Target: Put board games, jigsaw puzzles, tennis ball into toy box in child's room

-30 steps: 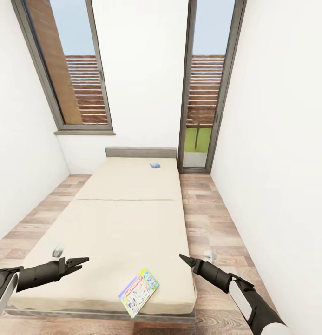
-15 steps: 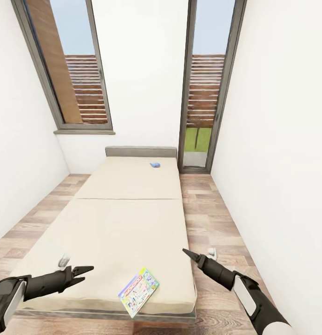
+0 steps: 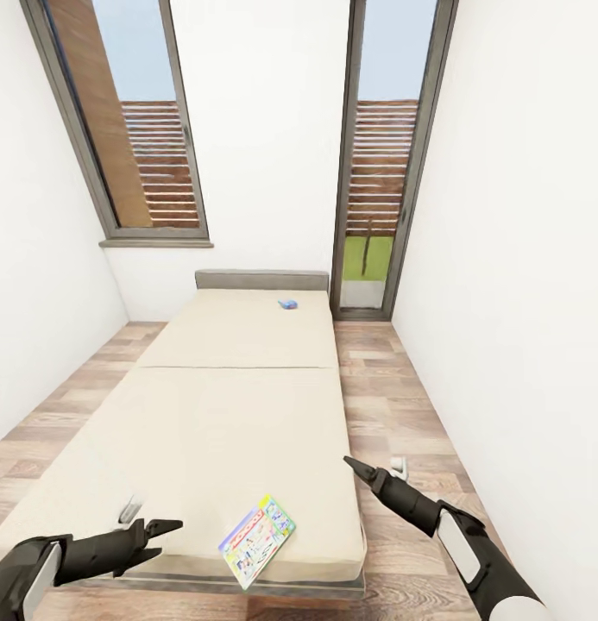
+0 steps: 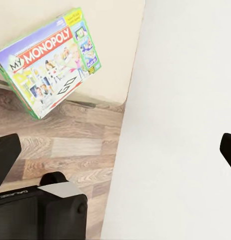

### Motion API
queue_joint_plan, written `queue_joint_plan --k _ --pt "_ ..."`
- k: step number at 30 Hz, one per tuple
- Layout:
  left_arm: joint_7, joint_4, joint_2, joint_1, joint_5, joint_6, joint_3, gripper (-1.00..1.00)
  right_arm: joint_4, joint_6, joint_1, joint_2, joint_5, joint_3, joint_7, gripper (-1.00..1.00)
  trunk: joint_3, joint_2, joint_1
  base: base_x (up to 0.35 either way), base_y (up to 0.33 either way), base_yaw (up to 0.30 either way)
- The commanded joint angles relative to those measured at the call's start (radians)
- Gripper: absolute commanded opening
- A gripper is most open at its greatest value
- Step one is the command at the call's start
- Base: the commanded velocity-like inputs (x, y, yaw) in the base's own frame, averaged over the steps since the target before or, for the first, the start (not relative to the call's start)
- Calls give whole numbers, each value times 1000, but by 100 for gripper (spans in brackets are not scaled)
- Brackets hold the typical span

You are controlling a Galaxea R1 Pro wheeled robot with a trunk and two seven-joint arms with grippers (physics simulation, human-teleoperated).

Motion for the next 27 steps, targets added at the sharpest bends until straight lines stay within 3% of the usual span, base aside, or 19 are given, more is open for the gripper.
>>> queue_joint_plan --k 1,12,27 --pt "2 12 -1 -1 2 -1 2 100 0 10 -1 0 -7 -8 1 100 -4 -8 4 0 0 0" --pt "8 142 -4 -1 3 -111 1 100 0 15 -1 -2 -5 -57 2 100 -39 -85 46 0 0 0" --pt "8 168 -13 -1 3 -131 1 100 0 17 -1 -2 -6 -62 2 100 -86 -190 104 0 0 0"
